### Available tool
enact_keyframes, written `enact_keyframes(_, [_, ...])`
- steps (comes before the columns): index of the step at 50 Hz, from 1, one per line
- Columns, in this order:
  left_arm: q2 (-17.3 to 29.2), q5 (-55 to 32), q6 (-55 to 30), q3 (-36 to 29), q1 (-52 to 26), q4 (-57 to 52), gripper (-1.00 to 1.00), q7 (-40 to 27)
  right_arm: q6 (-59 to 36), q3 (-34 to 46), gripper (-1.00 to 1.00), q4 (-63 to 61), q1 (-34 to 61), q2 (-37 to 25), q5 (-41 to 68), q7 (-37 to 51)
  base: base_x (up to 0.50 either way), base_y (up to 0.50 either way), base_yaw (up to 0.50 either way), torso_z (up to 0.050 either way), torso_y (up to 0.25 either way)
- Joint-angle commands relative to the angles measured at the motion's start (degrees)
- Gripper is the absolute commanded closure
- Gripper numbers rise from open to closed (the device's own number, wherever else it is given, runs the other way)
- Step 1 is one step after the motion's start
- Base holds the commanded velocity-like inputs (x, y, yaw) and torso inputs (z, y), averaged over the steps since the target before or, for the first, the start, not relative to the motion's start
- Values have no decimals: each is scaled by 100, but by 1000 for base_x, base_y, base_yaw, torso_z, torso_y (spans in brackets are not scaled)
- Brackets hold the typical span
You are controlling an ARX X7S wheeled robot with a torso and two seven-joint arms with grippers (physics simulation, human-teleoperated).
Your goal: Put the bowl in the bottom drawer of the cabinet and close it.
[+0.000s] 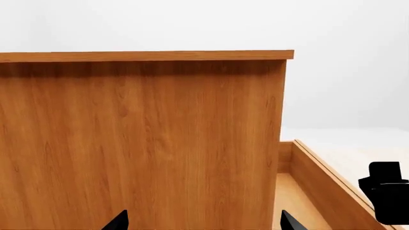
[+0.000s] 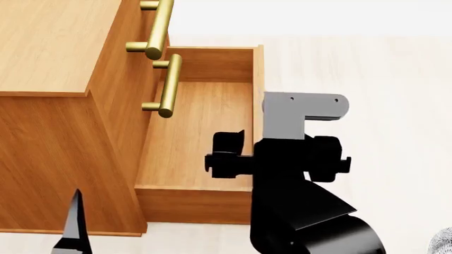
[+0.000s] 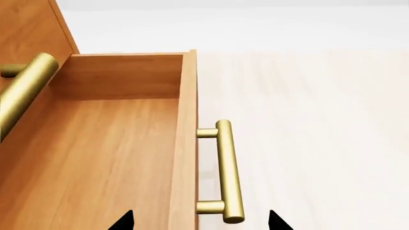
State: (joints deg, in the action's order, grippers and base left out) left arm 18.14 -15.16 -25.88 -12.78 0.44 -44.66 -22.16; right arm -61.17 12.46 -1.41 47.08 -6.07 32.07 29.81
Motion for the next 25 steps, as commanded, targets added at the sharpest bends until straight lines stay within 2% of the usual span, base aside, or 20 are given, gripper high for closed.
enact_keyframes(1, [-120,-43,143,109,31,-85,-100,180,151,-76,-100,181,-12,37,-19,-210,0,0,0,0,0])
enact_keyframes(25, [-58,-110,122,64,-1,-100,-100,90,332,41,-100,402,-106,-14,57,-207,0,0,0,0,0])
